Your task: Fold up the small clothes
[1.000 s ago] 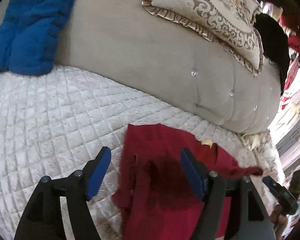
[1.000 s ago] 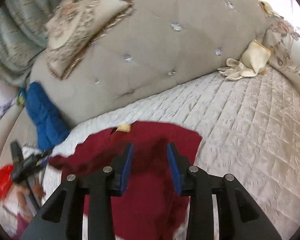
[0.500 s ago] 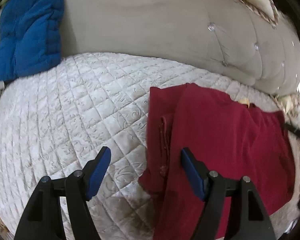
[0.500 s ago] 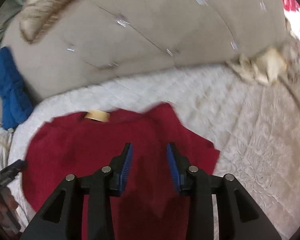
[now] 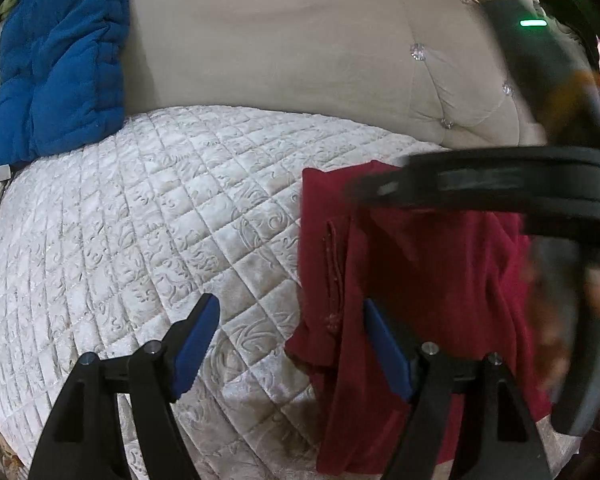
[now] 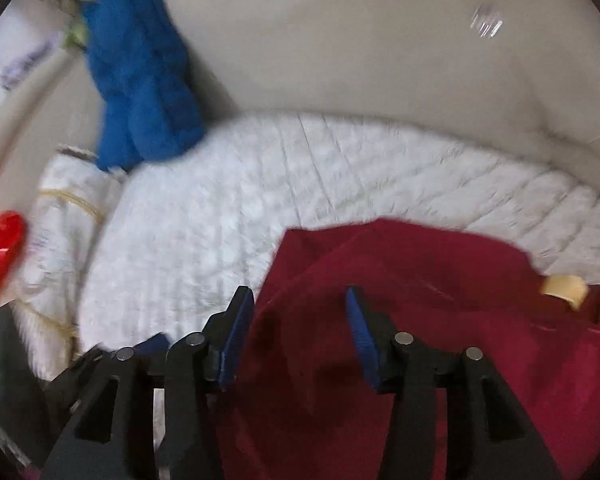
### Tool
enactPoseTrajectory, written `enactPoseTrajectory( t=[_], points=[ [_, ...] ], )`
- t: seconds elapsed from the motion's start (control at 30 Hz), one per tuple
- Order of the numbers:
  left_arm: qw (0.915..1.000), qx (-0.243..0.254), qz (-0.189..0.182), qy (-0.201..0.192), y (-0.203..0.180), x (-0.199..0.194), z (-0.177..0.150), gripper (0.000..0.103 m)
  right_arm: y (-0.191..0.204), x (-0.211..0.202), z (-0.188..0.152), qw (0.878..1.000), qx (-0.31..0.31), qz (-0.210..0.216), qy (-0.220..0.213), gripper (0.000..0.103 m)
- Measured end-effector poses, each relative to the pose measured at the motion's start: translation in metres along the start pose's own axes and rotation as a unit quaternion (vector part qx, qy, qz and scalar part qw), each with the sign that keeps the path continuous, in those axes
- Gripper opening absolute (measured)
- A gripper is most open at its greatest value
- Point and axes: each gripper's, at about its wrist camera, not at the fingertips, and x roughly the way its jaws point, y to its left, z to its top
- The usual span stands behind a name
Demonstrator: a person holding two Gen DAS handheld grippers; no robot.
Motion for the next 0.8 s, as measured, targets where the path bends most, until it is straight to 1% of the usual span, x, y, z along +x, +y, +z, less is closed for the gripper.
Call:
enactPoseTrajectory(
  t=[0.03, 0.07, 0.1, 0.13, 0.2, 0.27, 0.33, 0.43, 0.5, 0.53, 0.57, 0.63, 0.67, 0.73, 0.8],
  points=[
    [1.0, 0.001, 0.0, 0.0, 0.0, 0.0, 0.0, 0.078, 0.0, 0.012, 0.003, 1.0, 0.005, -0.011, 0.016, 0.027],
    [1.0, 0.002, 0.0, 0.001, 0.0, 0.0, 0.0, 0.078, 0.001, 0.022, 0.006, 0.999, 0.008, -0.02, 0.026, 0.017],
    [1.0, 0.001, -0.001, 0.001, 0.0, 0.0, 0.0, 0.078, 0.001, 0.025, 0.009, 0.999, 0.009, -0.029, 0.025, 0.008],
    [1.0, 0.0, -0.004, 0.002, 0.001, -0.001, 0.0, 0.078, 0.001, 0.023, 0.009, 0.999, 0.007, -0.035, 0.014, 0.0],
    [1.0, -0.004, -0.008, 0.0, 0.001, -0.003, 0.001, 0.078, 0.006, 0.01, 0.01, 0.999, -0.004, -0.027, -0.021, 0.0],
    [1.0, -0.005, -0.007, -0.003, 0.001, -0.005, 0.003, 0.078, 0.011, 0.005, 0.011, 0.999, -0.014, -0.025, -0.04, 0.0],
    [1.0, -0.005, -0.004, -0.001, 0.001, -0.003, 0.003, 0.078, 0.018, 0.011, 0.014, 0.999, -0.018, -0.026, -0.039, 0.0],
    [1.0, -0.005, 0.001, 0.001, 0.001, -0.002, 0.002, 0.078, 0.018, 0.033, 0.014, 0.999, -0.017, -0.035, -0.023, 0.0],
    [1.0, -0.004, 0.001, -0.001, -0.001, -0.003, 0.002, 0.078, 0.016, 0.041, 0.01, 0.999, -0.012, -0.025, -0.019, 0.0],
    [1.0, -0.003, 0.001, -0.002, -0.001, -0.002, 0.002, 0.078, 0.014, 0.036, 0.007, 0.999, -0.008, -0.02, -0.024, 0.0],
    [1.0, -0.003, 0.001, -0.003, -0.001, -0.002, 0.002, 0.078, 0.01, 0.028, 0.004, 1.0, 0.0, -0.005, -0.031, 0.002],
    [1.0, -0.001, 0.003, -0.007, -0.003, -0.003, 0.003, 0.078, 0.001, 0.007, -0.004, 0.999, 0.017, 0.029, -0.041, 0.011],
    [1.0, -0.001, 0.003, -0.009, -0.003, -0.003, 0.003, 0.078, -0.004, -0.008, -0.012, 0.998, 0.02, 0.032, -0.052, 0.011],
    [0.9999, -0.002, 0.003, -0.013, -0.003, -0.005, 0.003, 0.078, -0.018, -0.037, -0.028, 0.997, 0.019, 0.009, -0.076, 0.011],
    [0.9999, -0.004, 0.0, -0.017, -0.004, -0.008, 0.003, 0.078, -0.04, -0.068, -0.05, 0.994, 0.027, -0.025, -0.1, 0.011]
  ],
)
